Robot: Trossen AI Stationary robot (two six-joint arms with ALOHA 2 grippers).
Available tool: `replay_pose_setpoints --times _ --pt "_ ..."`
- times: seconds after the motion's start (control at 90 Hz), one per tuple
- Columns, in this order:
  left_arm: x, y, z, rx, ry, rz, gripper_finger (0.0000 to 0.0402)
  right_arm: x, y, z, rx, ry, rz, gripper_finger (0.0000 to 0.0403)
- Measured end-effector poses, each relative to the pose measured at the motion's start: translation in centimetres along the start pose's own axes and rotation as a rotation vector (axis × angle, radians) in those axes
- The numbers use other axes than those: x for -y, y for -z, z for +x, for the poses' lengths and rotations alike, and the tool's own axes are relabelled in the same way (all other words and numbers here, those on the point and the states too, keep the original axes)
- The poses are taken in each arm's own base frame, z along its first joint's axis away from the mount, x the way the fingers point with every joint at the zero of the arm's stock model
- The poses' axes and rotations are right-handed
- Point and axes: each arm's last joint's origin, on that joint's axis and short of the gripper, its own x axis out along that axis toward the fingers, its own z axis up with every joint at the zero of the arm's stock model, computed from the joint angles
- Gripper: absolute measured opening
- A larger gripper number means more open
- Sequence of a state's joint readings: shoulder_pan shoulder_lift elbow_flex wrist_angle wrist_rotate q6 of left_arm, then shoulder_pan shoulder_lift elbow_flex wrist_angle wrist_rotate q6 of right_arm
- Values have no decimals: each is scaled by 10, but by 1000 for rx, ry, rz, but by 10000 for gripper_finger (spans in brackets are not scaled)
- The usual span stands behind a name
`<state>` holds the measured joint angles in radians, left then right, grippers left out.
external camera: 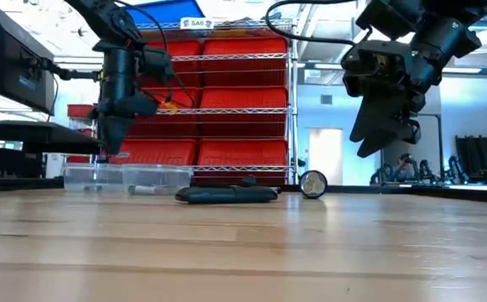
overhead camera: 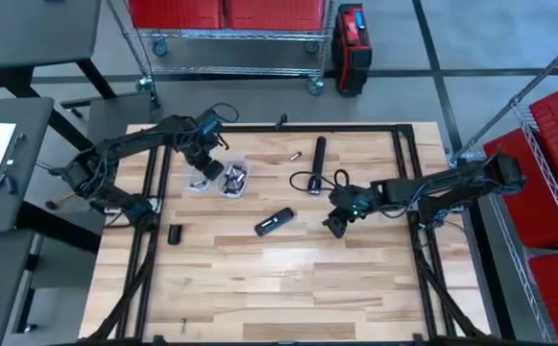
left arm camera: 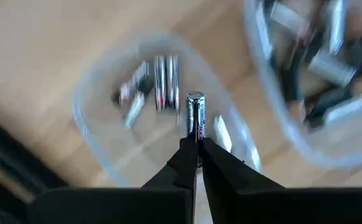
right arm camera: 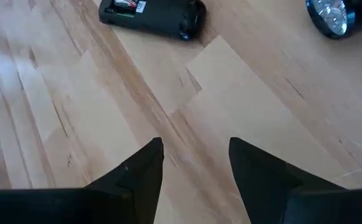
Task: Insert battery
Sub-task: Insert the silver battery into the remote control battery compartment
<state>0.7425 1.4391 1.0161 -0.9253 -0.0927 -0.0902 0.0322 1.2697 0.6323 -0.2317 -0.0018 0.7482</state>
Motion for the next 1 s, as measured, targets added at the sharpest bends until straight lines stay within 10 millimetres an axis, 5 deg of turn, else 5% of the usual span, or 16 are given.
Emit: replay_pose_setpoints --times 0.456,1.0 --pt "-1 5 -1 -55 -17 139 0 0 0 0 0 -1 -23 175" --pt "-1 5 -1 -48 -19 74 13 0 0 0 0 -1 -24 175"
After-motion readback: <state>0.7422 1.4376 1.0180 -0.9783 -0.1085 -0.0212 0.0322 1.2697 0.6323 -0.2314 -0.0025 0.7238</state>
